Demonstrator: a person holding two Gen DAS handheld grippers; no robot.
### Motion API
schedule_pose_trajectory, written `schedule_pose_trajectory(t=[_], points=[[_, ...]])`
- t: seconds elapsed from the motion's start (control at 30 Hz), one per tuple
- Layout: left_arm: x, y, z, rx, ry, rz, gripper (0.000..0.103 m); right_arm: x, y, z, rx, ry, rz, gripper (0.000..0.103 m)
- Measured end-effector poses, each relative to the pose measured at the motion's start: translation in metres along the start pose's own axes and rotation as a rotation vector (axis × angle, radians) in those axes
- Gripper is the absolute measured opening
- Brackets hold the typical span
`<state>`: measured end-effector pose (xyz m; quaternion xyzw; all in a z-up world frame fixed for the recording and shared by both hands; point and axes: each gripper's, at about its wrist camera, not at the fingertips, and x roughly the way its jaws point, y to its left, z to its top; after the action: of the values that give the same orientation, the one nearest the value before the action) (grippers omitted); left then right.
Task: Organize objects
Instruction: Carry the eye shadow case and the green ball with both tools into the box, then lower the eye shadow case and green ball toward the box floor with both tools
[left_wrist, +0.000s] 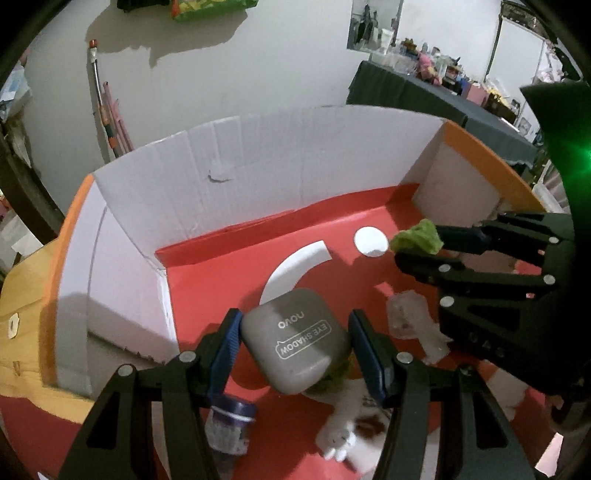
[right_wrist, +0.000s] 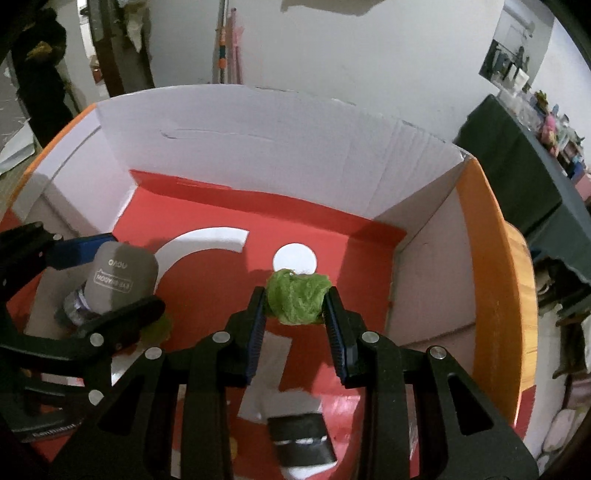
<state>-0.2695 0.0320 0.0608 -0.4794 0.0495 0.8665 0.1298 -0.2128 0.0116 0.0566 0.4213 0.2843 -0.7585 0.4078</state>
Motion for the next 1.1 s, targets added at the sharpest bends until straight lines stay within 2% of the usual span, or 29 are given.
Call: schedule_pose_trajectory(t=[0.4,0.77,1.1], points=[[0.018,0.006,0.008,-0.035,0.049,0.025,0.061,0.022,0.004,0.007,-0.049,0.072,-0.038,0.03],[0.031,0.014,0.007,-0.071,0.084,0.023,0.061,0.029,0.007,0.005,-0.062,0.133,-0.014,0.03],[0.03,0.017,0.002,-0.075,0.083,0.017,0.061,0.026,0.007,0.002,-0.087,0.137,0.006,0.03]])
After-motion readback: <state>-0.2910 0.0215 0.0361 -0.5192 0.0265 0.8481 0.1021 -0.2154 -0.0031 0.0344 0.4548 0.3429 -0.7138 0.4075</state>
